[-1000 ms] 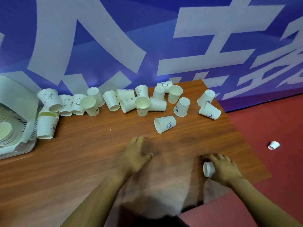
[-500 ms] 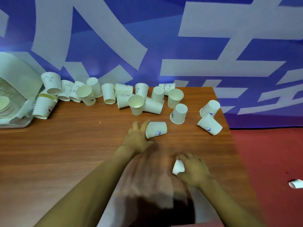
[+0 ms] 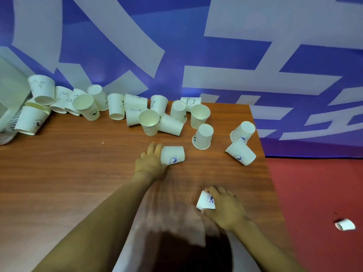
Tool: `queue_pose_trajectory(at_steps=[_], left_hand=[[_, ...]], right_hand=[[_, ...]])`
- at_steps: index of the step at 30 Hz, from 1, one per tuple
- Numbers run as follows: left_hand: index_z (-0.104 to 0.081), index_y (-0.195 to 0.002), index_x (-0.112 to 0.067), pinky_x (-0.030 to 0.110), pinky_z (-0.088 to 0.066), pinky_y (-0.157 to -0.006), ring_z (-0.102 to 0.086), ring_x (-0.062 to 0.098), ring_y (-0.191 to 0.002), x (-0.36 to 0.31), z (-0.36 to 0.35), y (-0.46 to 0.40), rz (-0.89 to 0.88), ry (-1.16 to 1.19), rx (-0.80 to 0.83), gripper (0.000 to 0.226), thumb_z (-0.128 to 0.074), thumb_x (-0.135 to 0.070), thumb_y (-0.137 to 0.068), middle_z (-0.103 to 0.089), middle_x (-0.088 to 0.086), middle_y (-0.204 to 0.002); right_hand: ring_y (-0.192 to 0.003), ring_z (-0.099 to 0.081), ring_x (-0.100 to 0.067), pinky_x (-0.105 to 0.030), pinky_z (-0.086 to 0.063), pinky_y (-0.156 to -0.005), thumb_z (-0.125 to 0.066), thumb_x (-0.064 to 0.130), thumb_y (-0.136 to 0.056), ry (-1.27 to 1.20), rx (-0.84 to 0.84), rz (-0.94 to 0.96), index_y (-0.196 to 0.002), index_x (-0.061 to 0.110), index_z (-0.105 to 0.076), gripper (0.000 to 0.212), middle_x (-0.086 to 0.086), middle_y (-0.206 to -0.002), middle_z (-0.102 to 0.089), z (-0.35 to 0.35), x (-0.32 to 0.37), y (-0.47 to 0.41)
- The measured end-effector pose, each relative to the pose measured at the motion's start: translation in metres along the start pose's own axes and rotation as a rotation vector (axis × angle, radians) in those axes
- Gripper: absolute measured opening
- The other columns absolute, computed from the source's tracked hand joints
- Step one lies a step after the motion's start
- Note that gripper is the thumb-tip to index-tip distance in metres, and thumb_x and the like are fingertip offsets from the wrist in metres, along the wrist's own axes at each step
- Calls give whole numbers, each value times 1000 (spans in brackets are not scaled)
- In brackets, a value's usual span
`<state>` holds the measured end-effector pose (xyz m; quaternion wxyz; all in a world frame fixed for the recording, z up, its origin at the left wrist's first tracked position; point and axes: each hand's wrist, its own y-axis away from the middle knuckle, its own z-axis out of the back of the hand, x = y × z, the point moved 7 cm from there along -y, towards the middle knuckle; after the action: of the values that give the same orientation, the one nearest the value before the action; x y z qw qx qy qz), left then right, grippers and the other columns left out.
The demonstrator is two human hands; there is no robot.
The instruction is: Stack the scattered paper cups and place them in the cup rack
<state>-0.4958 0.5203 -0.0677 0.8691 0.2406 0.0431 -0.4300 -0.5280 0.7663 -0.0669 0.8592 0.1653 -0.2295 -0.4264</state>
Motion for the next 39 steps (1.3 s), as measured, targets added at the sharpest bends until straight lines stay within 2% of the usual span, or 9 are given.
queue_pose_trajectory(at_steps=[3,7,11,14,17,21,27,32,39], left_hand=[[-28,-138,-24,46,-43,-95,-45,30,-123,1,0,-1,-24,50,16,67,-65,-34,-83,-24,-2,-154],[-36,-120,-20,42,-47,-86,-52,28,-110,4,1,5,-28,164,56,59,-74,-29,-76,-51,4,-127],[-36,-115,-19,44,-48,-87,-52,30,-109,16,12,21,-32,269,45,57,-75,-34,-76,-49,6,-121],[-37,-117,-20,40,-48,-85,-52,29,-107,32,34,37,-57,371,-9,57,-74,-36,-76,-43,4,-116],[-34,-130,-20,34,-44,-86,-50,27,-112,48,64,50,-100,406,-46,65,-71,-37,-80,-40,4,-122],[-30,-136,-22,32,-41,-91,-45,24,-118,80,112,63,-148,439,-105,69,-70,-34,-81,-39,4,-130],[-38,-128,-28,34,-43,-93,-46,19,-113,150,168,86,-206,489,-204,58,-69,-33,-80,-41,-2,-125],[-43,-128,-27,26,-36,-87,-45,18,-113,203,175,93,-219,484,-219,54,-69,-31,-80,-41,-4,-126],[-44,-129,-27,30,-38,-93,-42,19,-118,241,182,88,-180,472,-227,55,-68,-32,-79,-41,-5,-130]], right_hand=[[-129,-39,-15,-32,-35,-102,-57,53,-81,-39,18,-25,-141,40,-31,67,12,-142,-38,0,-5,1],[-124,-41,-15,-32,-40,-96,-53,55,-84,-176,67,-121,-141,43,-27,64,12,-139,-41,-8,-12,6],[-117,-49,-18,-32,-42,-96,-52,51,-87,-400,117,-255,-143,34,-28,63,1,-135,-45,-15,-9,10],[-102,-52,-17,-28,-42,-81,-56,38,-86,-490,80,-282,-140,25,-31,61,1,-123,-51,-4,6,6],[-86,-56,-14,-26,-44,-67,-62,28,-83,-560,44,-270,-122,18,-33,49,1,-105,-57,16,36,-3],[-83,-58,-15,-23,-41,-59,-68,28,-78,-566,-21,-188,-114,19,-35,50,-2,-102,-59,41,95,-18],[-90,-55,-13,-17,-38,-58,-71,32,-75,-529,-163,-93,-105,24,-51,37,2,-106,-58,60,184,-28],[-97,-49,-12,-23,-38,-73,-74,33,-75,-535,-281,-46,-119,27,-55,49,0,-115,-51,53,245,-31],[-102,-42,-12,-24,-35,-83,-81,26,-69,-573,-287,-54,-129,23,-39,72,-2,-126,-39,43,273,-31]])
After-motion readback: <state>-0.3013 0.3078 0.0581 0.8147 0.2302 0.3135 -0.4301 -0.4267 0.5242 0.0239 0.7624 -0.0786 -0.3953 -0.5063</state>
